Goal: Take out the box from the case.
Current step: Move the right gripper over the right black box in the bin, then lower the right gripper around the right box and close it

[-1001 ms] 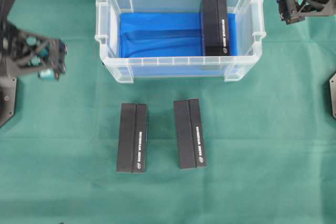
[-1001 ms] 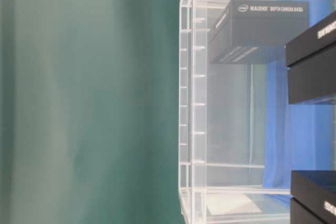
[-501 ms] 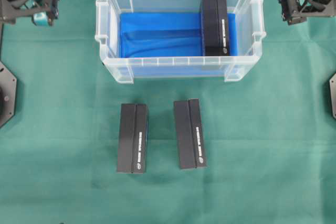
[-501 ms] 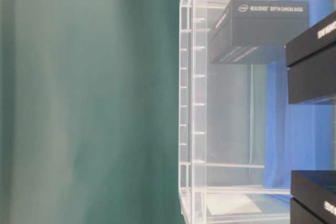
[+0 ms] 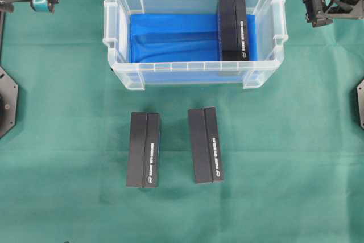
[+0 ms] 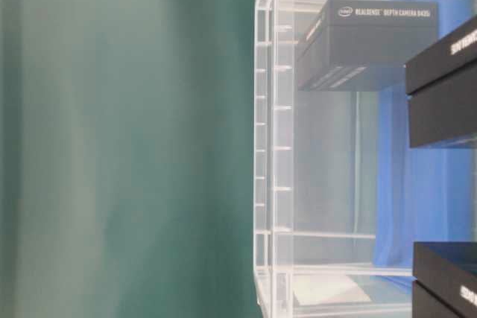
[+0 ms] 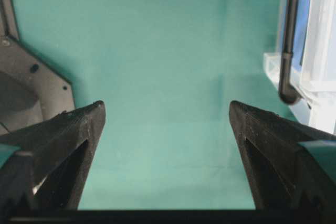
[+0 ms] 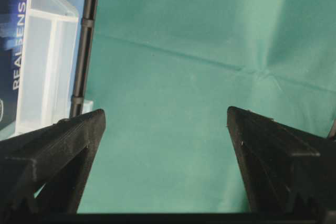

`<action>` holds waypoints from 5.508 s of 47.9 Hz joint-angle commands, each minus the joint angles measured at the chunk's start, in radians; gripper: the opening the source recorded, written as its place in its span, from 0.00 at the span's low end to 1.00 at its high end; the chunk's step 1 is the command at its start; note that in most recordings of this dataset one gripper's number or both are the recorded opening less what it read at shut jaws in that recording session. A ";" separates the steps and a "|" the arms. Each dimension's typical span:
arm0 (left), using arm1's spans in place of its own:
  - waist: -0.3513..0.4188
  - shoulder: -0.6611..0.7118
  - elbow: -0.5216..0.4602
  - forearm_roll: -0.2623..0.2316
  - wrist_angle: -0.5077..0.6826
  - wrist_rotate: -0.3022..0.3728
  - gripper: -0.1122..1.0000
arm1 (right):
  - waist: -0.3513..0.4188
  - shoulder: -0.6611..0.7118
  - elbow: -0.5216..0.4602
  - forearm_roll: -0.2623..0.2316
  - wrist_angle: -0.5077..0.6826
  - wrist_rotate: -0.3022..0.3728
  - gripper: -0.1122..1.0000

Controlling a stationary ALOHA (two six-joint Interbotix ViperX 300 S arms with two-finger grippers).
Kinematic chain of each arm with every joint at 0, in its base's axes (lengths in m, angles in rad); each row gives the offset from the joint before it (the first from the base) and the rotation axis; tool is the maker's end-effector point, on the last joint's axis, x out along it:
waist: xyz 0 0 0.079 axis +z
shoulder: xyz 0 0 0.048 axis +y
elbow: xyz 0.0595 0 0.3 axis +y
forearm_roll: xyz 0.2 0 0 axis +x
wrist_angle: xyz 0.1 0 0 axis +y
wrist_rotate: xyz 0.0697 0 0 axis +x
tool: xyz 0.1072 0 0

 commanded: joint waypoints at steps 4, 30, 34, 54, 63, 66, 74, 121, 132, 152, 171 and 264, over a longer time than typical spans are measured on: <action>0.003 -0.005 -0.021 0.000 -0.003 0.002 0.98 | 0.000 -0.012 -0.012 -0.002 -0.002 0.002 0.94; 0.005 -0.005 -0.021 -0.009 -0.003 -0.006 0.98 | 0.000 -0.012 -0.020 0.003 -0.002 0.003 0.94; 0.005 -0.003 -0.021 -0.009 -0.003 -0.009 0.98 | 0.000 -0.011 -0.026 0.008 0.000 0.005 0.94; -0.006 -0.003 -0.015 -0.009 -0.003 -0.020 0.98 | 0.015 0.097 -0.126 0.026 -0.008 0.021 0.94; -0.006 -0.005 -0.014 -0.009 -0.003 -0.025 0.98 | 0.044 0.181 -0.196 0.026 -0.018 0.032 0.94; -0.006 -0.003 -0.012 -0.009 -0.003 -0.025 0.98 | 0.052 0.207 -0.221 0.026 -0.018 0.041 0.94; -0.006 -0.005 -0.006 -0.008 -0.011 -0.026 0.98 | 0.077 0.273 -0.287 0.026 -0.029 0.058 0.94; -0.009 -0.005 -0.002 -0.009 -0.048 0.008 0.98 | 0.129 0.454 -0.457 0.032 -0.038 0.112 0.94; -0.009 -0.005 -0.002 -0.009 -0.046 0.009 0.98 | 0.129 0.456 -0.454 0.034 -0.063 0.127 0.94; -0.011 -0.006 -0.002 -0.009 -0.048 0.009 0.98 | 0.129 0.462 -0.448 0.034 -0.064 0.127 0.94; -0.011 -0.006 0.000 -0.009 -0.048 0.009 0.98 | 0.129 0.466 -0.437 0.032 -0.064 0.130 0.94; -0.011 -0.005 0.000 -0.009 -0.048 0.011 0.98 | 0.086 0.502 -0.308 0.028 -0.232 0.176 0.94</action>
